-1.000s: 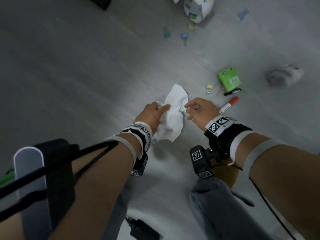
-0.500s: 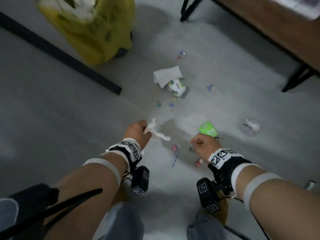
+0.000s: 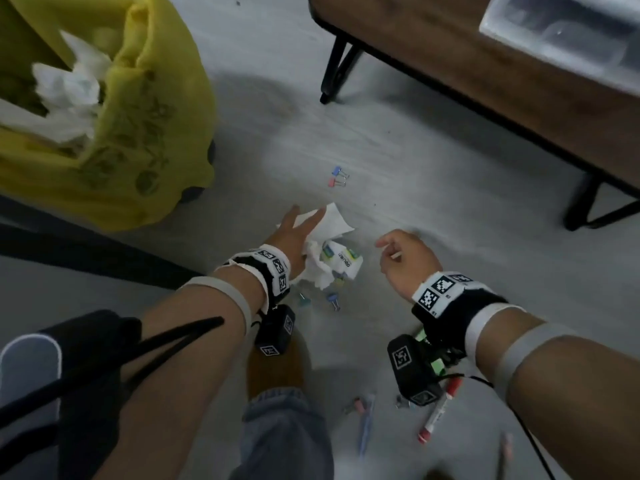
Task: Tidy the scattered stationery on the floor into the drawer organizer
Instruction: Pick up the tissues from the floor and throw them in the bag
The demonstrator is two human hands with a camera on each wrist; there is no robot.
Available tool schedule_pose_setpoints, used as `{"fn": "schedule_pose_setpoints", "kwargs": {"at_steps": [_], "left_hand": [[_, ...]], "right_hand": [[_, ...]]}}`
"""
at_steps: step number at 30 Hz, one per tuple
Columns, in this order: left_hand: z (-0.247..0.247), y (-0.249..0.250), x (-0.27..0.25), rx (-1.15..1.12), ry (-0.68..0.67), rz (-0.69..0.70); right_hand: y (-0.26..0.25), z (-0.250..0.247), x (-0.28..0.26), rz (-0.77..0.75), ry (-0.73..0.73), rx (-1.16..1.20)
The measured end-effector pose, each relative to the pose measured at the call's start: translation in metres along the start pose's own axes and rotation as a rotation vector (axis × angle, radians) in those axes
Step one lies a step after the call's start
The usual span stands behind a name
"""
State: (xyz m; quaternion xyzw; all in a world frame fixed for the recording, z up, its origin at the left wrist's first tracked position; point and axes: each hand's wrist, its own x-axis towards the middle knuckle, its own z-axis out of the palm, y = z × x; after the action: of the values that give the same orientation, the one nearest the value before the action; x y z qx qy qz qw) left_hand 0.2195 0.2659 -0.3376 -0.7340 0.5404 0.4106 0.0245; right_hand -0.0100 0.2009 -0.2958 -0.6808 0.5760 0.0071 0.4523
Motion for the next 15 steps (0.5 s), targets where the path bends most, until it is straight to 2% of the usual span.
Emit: {"fn": "schedule_pose_setpoints", "kwargs": {"at_steps": [3,6,9,11,13,15], "left_hand": [[0.006,-0.014,0.019,0.103,-0.011,0.024],[-0.001,-0.009,0.026,0.203,0.056,0.009],[-0.017,-0.001,0.023,0.19,0.057,-0.05],[-0.036,-0.001,0.018,0.072,0.07,-0.084],[-0.058,-0.003,0.01,-0.192,0.224,-0.093],[-0.087,0.006,0.001,-0.453,0.387,-0.018]], "right_hand": [[-0.003,0.008,0.027,-0.002,0.023,0.041],[-0.004,0.005,0.046,-0.017,0.041,0.046],[-0.011,-0.004,0.057,-0.023,0.056,0.072],[-0.025,-0.008,0.063,-0.054,0.068,0.119],[-0.054,-0.009,0.064,-0.133,0.023,0.185],[-0.089,-0.008,0.061,-0.247,-0.062,0.258]]}}
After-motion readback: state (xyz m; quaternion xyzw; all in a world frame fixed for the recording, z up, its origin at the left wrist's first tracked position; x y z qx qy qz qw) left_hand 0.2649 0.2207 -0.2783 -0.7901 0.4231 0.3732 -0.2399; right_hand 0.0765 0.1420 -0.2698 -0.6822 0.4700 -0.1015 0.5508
